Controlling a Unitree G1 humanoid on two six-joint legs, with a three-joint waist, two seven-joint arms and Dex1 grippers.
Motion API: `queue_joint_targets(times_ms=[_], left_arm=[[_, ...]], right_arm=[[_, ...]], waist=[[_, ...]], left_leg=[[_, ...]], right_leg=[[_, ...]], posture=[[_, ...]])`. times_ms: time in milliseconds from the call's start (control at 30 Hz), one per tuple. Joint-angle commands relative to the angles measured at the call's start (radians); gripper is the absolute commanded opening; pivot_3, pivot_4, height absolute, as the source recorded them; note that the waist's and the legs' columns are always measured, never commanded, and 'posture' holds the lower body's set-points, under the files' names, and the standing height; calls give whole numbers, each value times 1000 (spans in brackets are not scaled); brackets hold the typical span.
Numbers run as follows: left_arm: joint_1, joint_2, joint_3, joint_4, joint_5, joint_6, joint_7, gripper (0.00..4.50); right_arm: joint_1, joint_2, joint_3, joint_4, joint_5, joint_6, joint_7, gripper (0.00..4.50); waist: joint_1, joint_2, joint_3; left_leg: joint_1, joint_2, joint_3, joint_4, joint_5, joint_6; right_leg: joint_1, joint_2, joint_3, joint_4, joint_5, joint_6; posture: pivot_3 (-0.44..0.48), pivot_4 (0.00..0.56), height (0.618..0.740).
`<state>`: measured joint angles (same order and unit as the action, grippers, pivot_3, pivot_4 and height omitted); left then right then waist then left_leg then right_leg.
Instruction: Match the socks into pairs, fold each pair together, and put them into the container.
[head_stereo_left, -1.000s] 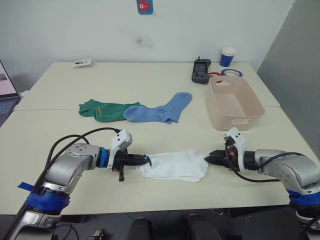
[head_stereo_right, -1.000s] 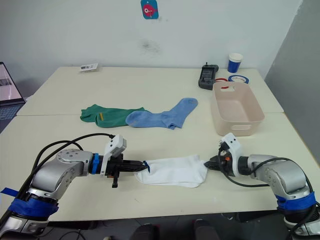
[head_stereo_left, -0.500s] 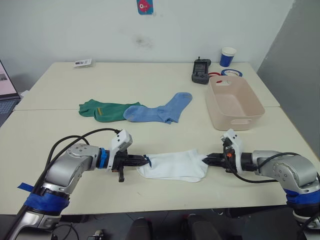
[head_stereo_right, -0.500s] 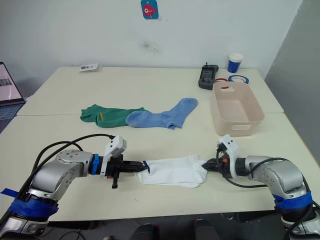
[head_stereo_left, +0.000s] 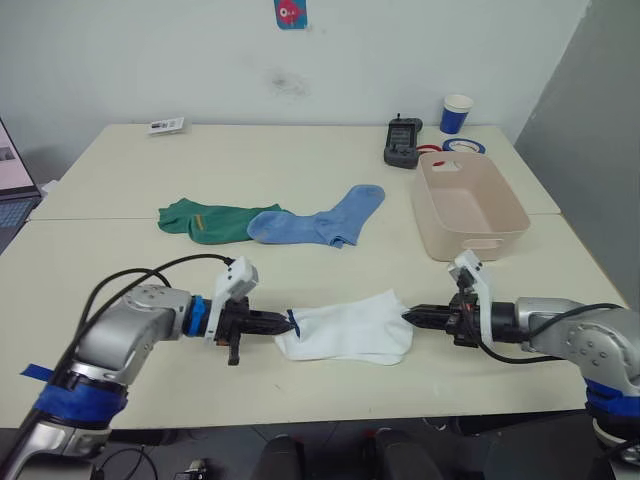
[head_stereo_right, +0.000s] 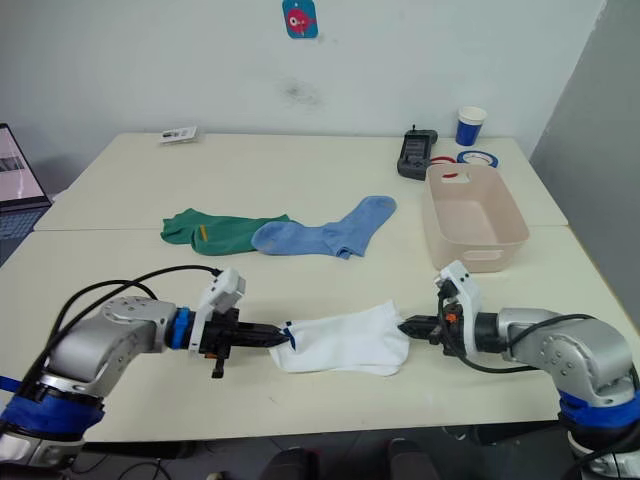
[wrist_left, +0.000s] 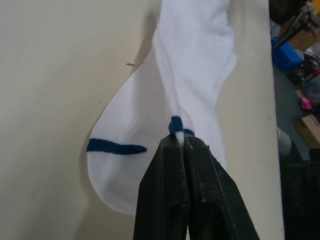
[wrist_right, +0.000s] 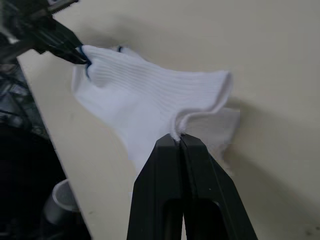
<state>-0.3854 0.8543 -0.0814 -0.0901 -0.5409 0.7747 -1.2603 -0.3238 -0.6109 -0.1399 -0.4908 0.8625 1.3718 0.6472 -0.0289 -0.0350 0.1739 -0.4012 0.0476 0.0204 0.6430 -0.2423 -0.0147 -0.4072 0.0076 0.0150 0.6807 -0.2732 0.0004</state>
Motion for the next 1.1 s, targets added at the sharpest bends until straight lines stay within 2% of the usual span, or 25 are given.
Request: queue_joint_targets(times_ms=[33, 167, 300, 700, 1100], left_arm=[[-71, 29, 24, 23, -26, 31, -34, 0], [-144, 21, -34, 112, 37, -2, -54, 0], [-165, 26, -74, 120, 46, 5, -99, 0], [-165, 73, -87, 172, 75, 25, -166, 0], [-134, 25, -109, 186, 130, -37, -141, 0]], right_arm=[[13, 41, -61, -85, 98, 85, -64, 23], [24, 113, -77, -117, 110, 135, -129, 23], [40, 146, -105, -133, 97, 160, -158, 23], [19, 93, -159, -80, 117, 199, -106, 23], [-5, 53, -107, -14, 84, 163, -97, 23]], waist=[[0, 0, 0], [0, 0, 0], [-1, 0, 0], [-1, 0, 0], [0, 0, 0]], left_leg=[[0, 0, 0, 0, 0, 0], [0, -1, 1, 0, 0, 0], [0, 0, 1, 0, 0, 0], [0, 0, 1, 0, 0, 0], [0, -1, 1, 0, 0, 0]], right_leg=[[0, 0, 0, 0, 0, 0], [0, 0, 1, 0, 0, 0], [0, 0, 1, 0, 0, 0], [0, 1, 1, 0, 0, 0], [0, 0, 1, 0, 0, 0]], posture=[[0, 150, 740], [0, 150, 740], [0, 150, 740], [0, 150, 740], [0, 150, 740]])
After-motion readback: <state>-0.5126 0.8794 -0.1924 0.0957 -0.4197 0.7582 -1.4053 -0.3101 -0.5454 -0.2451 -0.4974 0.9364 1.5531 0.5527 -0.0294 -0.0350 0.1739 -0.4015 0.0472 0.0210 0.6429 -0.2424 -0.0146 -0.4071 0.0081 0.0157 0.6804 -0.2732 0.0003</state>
